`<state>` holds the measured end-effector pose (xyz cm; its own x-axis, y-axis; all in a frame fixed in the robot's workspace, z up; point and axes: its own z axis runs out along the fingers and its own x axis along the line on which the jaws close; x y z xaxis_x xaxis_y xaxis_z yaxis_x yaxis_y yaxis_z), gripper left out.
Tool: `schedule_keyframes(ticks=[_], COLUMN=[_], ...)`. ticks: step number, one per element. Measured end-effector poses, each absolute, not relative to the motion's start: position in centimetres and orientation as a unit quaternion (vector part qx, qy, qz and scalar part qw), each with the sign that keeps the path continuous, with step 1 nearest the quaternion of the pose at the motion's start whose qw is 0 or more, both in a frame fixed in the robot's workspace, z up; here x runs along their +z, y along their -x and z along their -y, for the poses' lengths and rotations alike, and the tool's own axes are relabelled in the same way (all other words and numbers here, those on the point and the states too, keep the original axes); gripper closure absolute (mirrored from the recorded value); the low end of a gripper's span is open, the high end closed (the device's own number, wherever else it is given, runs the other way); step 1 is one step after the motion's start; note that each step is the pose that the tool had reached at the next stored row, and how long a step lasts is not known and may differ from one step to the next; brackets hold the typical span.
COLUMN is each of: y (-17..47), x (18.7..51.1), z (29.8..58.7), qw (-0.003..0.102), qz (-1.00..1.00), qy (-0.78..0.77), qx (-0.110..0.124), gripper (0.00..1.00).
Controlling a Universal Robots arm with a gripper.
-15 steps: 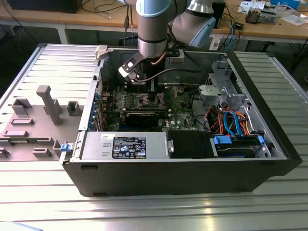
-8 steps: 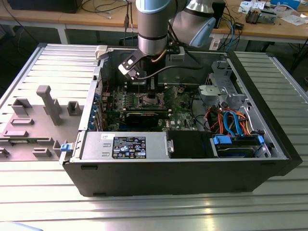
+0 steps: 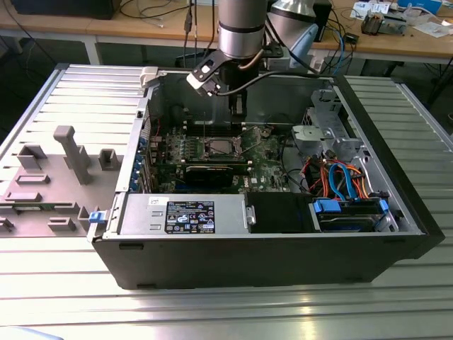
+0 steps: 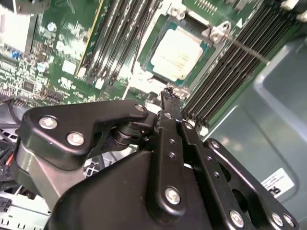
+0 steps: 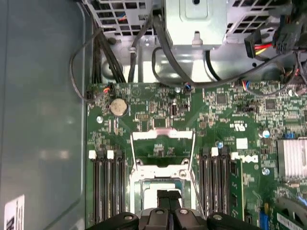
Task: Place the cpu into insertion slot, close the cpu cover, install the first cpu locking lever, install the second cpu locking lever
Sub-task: 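Close the cpu cover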
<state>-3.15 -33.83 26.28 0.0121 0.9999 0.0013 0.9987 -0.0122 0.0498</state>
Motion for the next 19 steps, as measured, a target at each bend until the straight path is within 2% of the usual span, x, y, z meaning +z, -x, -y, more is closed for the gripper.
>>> schedule_keyframes(ticks=[19], y=[0.1], x=[26.2], z=[33.8], qw=[0.014], qz=[-0.705], qy=[-0.709], qx=[0.015], gripper=[0.89])
